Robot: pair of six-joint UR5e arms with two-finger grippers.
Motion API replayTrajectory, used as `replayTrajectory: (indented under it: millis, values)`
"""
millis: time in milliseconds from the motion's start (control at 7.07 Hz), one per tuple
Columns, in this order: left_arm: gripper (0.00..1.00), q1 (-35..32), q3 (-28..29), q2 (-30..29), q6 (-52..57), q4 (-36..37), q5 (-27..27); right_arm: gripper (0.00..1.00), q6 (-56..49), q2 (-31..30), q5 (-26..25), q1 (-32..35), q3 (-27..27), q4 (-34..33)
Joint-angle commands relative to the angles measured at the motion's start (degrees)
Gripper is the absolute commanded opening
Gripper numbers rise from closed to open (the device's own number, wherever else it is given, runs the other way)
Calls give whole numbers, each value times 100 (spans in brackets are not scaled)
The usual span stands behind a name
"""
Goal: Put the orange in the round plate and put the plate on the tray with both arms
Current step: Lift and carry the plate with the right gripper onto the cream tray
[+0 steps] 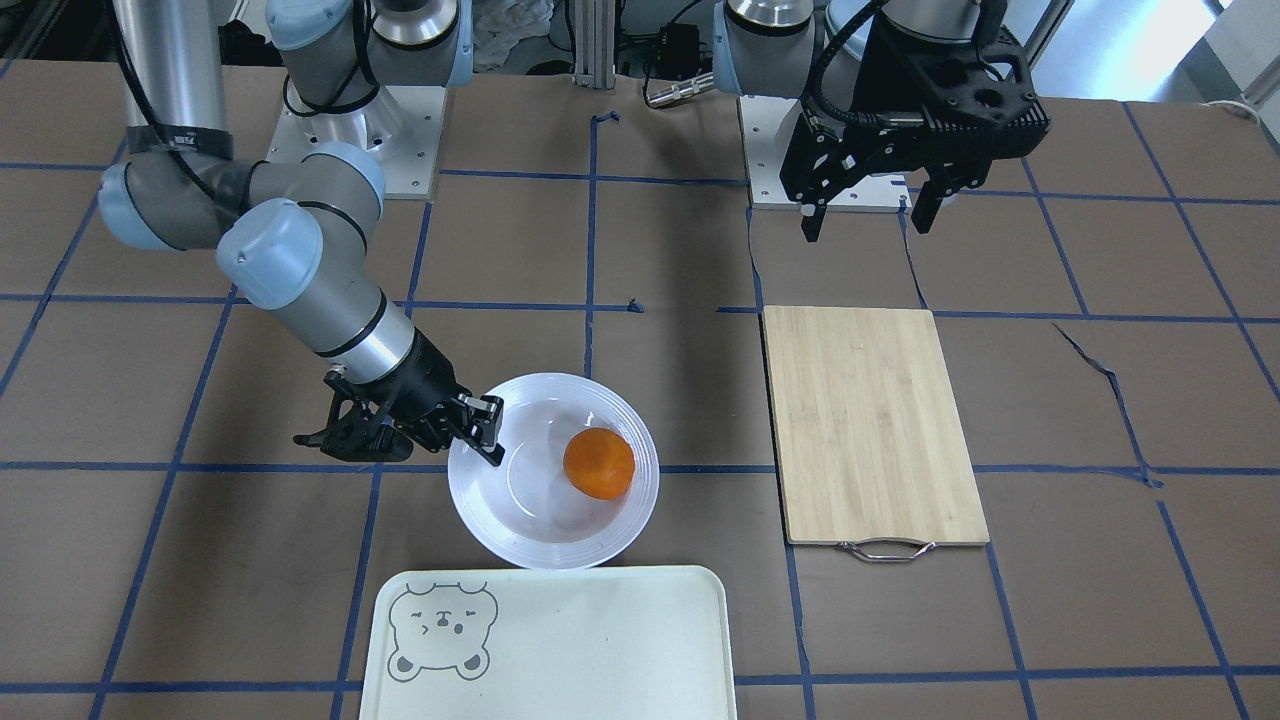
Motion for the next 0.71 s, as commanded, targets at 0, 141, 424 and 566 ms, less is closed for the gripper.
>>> replayTrajectory:
  millis: [0,141,424,566]
  values:
    - [100,38,-50,72,-27,-14,5,13,438,753,244,-129,-1186,9]
    - [100,39,-51,90,-27,-22,22,13,512,1349,488,-120,-1933,18]
    - [100,47,-51,99,-27,-22,23,13,732,2125,622,-111,-2606,0]
    - [100,47,-51,99,-27,-30,23,13,732,2355,631,-103,-2852,-8]
